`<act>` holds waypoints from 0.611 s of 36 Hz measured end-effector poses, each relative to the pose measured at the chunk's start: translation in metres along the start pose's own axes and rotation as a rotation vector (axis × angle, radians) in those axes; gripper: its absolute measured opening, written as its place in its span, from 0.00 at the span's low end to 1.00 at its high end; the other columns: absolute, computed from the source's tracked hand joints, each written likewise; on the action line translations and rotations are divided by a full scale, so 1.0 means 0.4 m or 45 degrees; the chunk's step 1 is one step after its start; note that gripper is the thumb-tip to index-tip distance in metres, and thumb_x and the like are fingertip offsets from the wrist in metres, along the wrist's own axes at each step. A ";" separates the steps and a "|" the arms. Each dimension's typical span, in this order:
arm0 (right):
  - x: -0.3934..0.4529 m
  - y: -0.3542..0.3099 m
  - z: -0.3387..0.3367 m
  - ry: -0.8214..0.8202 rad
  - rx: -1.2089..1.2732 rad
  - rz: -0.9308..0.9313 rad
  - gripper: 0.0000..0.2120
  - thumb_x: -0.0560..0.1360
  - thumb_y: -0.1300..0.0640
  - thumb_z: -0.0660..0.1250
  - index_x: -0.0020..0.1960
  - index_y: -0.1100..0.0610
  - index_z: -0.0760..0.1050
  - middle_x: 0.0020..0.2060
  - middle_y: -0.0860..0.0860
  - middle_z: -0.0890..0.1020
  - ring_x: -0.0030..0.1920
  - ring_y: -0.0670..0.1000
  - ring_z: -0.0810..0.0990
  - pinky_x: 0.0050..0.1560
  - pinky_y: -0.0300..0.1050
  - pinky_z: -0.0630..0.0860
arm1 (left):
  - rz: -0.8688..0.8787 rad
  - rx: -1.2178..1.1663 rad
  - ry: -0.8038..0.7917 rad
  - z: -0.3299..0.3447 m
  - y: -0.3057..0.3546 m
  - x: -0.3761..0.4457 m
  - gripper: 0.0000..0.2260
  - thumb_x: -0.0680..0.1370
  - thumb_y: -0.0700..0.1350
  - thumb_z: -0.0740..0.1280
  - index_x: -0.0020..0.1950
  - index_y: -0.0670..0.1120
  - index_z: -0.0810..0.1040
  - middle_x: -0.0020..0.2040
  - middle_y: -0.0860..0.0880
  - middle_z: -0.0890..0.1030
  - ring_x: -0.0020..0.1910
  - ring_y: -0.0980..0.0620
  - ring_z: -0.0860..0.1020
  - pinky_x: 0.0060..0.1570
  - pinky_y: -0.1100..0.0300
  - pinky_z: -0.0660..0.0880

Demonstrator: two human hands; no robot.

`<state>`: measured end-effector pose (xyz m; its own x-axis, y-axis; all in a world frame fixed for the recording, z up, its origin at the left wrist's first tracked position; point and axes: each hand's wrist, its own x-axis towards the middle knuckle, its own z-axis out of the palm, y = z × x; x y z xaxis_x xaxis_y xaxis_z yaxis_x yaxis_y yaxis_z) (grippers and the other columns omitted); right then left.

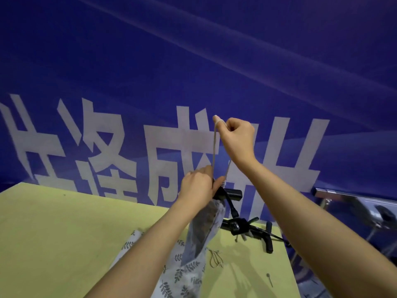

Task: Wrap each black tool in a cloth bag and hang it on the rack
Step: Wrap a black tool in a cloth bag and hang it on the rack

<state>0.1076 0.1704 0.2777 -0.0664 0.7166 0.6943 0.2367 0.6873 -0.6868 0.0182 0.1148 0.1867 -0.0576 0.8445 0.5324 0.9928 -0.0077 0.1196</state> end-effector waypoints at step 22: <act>-0.077 0.043 -0.388 0.215 -0.138 -0.187 0.23 0.75 0.54 0.69 0.26 0.54 0.63 0.20 0.46 0.65 0.23 0.44 0.64 0.28 0.43 0.65 | -0.149 -0.915 -0.711 0.014 0.394 -0.009 0.10 0.79 0.52 0.62 0.39 0.51 0.75 0.48 0.42 0.81 0.53 0.42 0.77 0.56 0.53 0.72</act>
<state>0.2640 0.1417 0.2782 0.0529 0.5741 0.8171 0.3394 0.7592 -0.5554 0.1754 0.1136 0.1990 0.0913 0.9955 0.0242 0.6690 -0.0793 0.7390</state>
